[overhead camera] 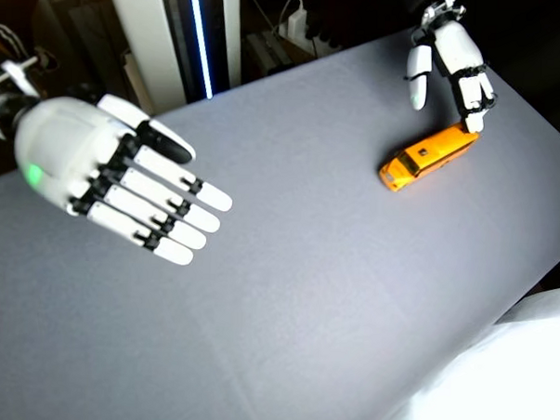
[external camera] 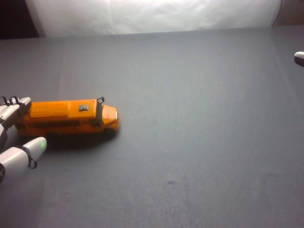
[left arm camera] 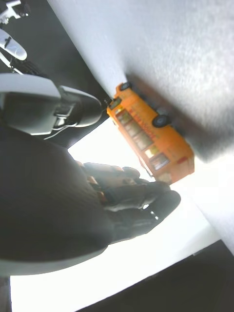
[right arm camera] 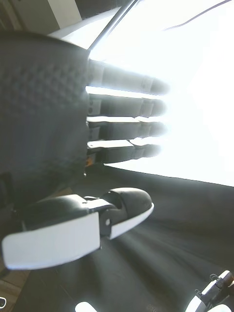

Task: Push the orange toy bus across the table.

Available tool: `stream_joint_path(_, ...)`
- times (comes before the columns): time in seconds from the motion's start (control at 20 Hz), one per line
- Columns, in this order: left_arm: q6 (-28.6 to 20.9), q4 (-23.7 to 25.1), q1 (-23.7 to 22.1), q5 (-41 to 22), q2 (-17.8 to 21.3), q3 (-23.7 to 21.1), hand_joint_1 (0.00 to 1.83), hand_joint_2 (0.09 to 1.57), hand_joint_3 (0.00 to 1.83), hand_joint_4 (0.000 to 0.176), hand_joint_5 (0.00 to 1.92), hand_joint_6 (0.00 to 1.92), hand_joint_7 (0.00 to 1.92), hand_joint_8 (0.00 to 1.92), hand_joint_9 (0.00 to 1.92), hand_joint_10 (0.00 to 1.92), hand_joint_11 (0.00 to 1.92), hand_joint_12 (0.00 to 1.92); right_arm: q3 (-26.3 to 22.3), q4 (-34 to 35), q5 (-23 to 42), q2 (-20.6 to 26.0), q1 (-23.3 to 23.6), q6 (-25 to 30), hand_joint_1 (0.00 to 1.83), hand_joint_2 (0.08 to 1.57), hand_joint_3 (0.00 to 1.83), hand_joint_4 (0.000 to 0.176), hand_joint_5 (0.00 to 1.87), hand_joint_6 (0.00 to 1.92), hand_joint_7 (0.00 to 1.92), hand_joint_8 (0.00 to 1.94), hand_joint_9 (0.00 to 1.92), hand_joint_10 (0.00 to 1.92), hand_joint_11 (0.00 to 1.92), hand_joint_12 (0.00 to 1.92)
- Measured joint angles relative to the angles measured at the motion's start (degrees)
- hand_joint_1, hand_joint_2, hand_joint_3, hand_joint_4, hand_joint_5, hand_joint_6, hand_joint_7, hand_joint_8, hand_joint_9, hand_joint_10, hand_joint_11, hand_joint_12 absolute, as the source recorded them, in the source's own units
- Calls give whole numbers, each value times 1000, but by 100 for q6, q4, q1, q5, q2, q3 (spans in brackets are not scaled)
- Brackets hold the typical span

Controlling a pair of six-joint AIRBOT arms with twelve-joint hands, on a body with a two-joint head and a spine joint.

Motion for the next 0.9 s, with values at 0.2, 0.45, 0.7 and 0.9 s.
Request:
stream_joint_path(0.2, 0, 173, -136, -15, -33, 0, 191, 1398, 0, 18, 180, 4, 117, 3, 567, 14, 308, 893, 0, 0, -2, 0, 0, 0, 472, 1381, 1, 1, 361, 0, 375, 0, 307, 0, 207, 140)
stream_joint_path(0.45, -4, 372, -256, -79, -101, -13, 159, 1399, 3, 32, 186, 0, 139, 2, 632, 8, 335, 820, 0, -4, 0, 0, 0, 0, 461, 1375, 0, 1, 366, 1, 372, 1, 306, 2, 216, 144)
stream_joint_path(0.7, -4, 638, -321, -125, -101, -74, 175, 1395, 0, 65, 227, 0, 168, 0, 740, 3, 214, 888, 0, 2, -2, 0, 0, 0, 444, 1388, 2, 8, 359, 0, 361, 0, 285, 1, 185, 146)
stream_joint_path(0.9, -4, 726, -328, -79, -101, -72, 224, 1369, 0, 75, 244, 1, 178, 4, 739, 1, 2, 1124, 0, 7, -2, 0, 0, 2, 427, 1388, 0, 14, 361, 2, 360, 2, 293, 3, 193, 158)
